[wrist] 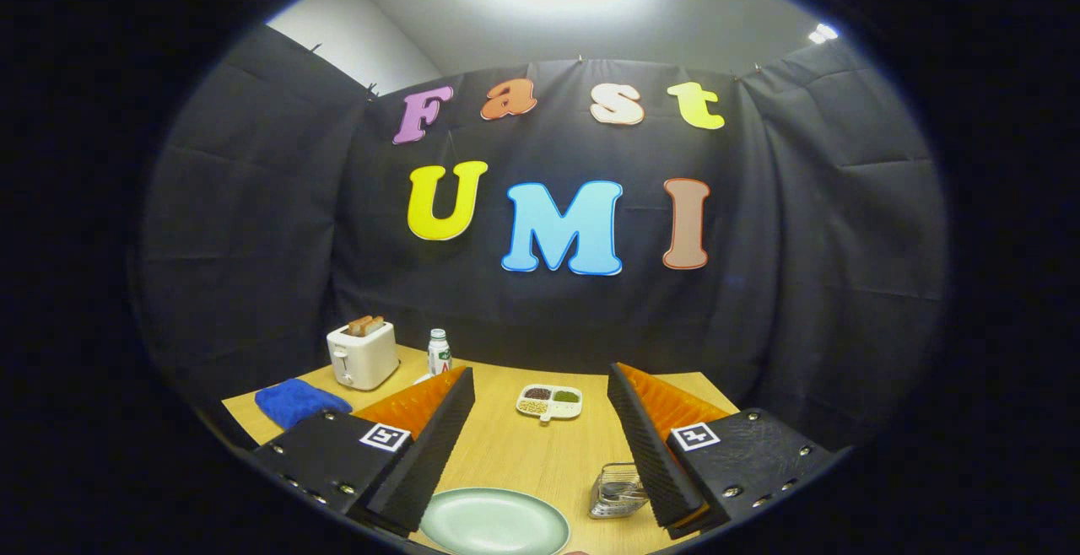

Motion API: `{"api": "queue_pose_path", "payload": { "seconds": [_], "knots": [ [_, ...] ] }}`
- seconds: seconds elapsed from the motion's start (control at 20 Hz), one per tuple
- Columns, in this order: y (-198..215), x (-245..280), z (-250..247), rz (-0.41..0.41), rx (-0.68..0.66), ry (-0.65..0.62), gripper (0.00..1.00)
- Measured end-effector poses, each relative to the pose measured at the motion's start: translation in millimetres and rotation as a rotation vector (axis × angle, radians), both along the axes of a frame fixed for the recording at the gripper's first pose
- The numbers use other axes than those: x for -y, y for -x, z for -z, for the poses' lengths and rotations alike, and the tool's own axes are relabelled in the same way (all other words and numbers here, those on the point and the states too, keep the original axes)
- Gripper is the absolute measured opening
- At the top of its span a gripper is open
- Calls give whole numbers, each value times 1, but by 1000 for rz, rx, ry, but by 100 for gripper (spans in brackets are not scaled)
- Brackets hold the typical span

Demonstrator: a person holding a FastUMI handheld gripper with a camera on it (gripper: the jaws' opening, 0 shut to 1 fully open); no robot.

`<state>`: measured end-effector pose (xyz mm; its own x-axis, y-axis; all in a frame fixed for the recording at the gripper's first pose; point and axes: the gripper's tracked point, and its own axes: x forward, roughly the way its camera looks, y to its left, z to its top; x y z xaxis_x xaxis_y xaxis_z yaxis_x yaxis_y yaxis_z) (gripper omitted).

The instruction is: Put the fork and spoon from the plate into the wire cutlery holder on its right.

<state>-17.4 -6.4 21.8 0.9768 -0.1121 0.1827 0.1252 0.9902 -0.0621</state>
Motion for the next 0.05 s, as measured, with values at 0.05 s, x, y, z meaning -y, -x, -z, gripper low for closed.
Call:
{"api": "queue_pose_path", "payload": {
  "seconds": [0.05],
  "knots": [
    [2, -7, -2, -14, 18, 14, 97]
  ]
}}
